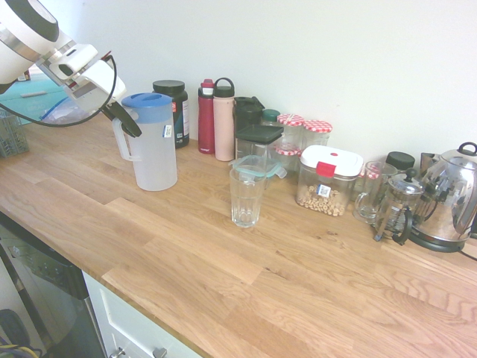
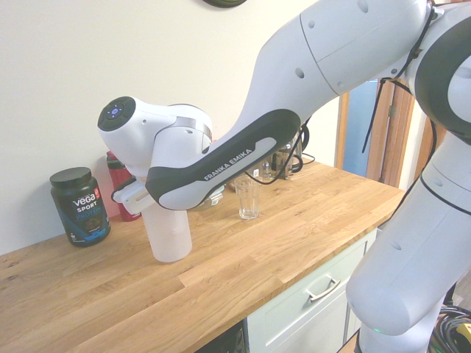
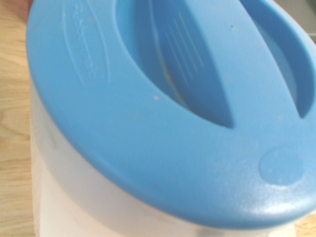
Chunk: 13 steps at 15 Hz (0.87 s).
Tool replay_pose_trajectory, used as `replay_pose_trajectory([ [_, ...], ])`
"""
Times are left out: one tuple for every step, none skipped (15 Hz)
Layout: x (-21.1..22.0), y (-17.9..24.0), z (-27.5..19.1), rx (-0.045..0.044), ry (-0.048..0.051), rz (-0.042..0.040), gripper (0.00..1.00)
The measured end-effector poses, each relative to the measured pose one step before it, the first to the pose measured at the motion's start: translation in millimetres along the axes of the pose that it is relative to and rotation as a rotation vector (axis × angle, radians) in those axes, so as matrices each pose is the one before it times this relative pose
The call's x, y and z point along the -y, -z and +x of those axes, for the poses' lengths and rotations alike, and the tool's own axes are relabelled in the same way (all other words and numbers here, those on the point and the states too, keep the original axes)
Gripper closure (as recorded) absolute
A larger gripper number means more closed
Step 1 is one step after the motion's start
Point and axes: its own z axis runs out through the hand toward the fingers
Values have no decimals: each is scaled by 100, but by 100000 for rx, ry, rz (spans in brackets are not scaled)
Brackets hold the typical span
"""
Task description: Pour me some water
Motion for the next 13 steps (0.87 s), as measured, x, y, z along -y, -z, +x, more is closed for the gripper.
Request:
replay_pose_trajectory([
  [78, -84, -13, -52, -198, 12, 0],
  [45, -56, -48, -12, -128, 25, 0],
  [35, -16, -1, 24, -80, 67, 0],
  [58, 156, 35, 24, -64, 141, 0],
  [91, 327, 91, 54, -236, 275, 0],
  [96, 526, 57, 580, -458, 590, 0],
  [-13, 567, -56, 1124, -379, 372, 0],
  [-141, 483, 5, 2074, -133, -83, 0],
  [-244, 452, 24, 4055, 608, -795, 0],
  [-340, 378, 47, 6031, 1097, -1531, 0],
  [-378, 466, 254, 6406, 855, -1400, 0],
  [-464, 683, 395, 5563, 403, -1445, 0],
  [-550, 982, 435, 6727, 1187, -736, 0],
])
